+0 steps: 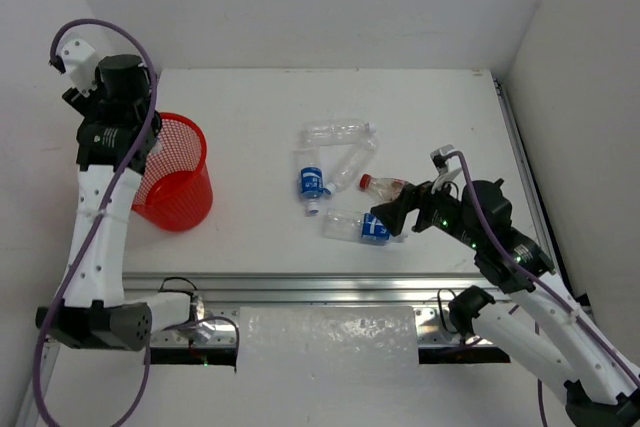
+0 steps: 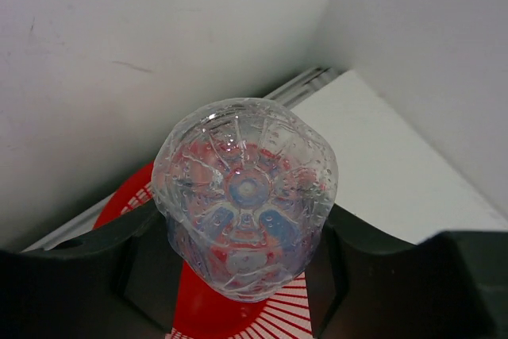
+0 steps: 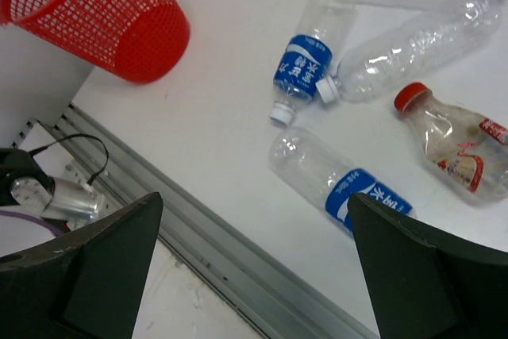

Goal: Put the plastic bottles in the bin

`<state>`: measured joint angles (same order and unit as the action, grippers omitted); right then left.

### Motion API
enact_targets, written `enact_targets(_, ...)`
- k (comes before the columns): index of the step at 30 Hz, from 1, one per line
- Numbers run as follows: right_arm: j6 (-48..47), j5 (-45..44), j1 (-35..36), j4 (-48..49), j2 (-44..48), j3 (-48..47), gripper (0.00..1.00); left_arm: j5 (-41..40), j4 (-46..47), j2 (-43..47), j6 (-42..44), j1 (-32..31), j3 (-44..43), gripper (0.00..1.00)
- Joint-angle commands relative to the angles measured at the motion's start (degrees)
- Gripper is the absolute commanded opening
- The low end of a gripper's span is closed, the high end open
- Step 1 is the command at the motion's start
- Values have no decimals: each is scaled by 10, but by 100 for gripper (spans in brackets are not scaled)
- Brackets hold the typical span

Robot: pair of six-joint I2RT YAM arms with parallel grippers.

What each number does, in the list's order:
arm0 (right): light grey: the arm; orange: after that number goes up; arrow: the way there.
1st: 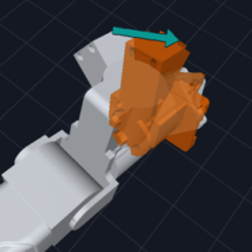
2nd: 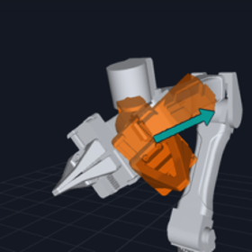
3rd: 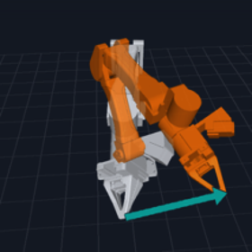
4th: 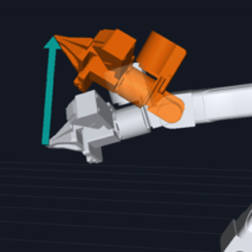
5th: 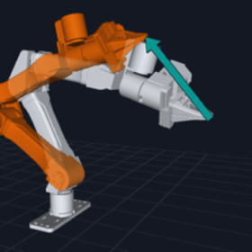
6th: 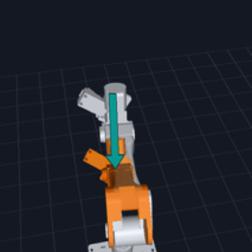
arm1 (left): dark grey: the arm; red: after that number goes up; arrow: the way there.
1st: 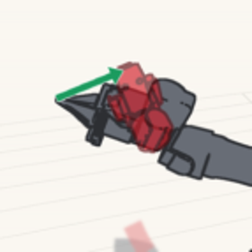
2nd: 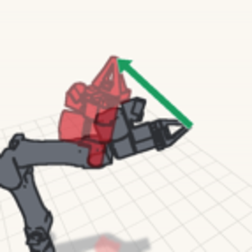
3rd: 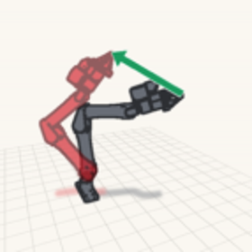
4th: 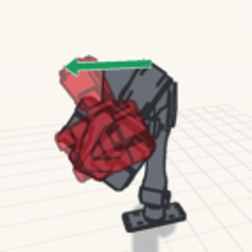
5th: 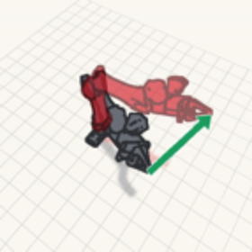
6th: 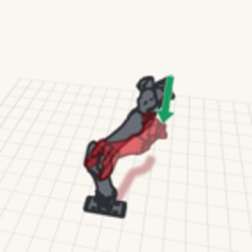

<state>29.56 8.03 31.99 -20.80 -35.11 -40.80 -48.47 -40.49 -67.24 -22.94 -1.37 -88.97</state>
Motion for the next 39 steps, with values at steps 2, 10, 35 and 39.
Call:
enact_targets(2, -2, 9, 1, -2, 25, 17, 99, 18, 21, -22, -1, 52, 27, 7)
enact_targets(10, -58, 24, 1, 1, -41, 24, 99, 113, 19, 0, -25, 51, 74, 98)
enact_targets(35, -322, -163, 184, 111, -491, 17, 50, 710, 16, 406, 39, 49, 351, 100)
enact_targets(39, -250, -137, 226, 125, -418, 38, 39, 803, 42, 425, 20, 49, 396, 100)
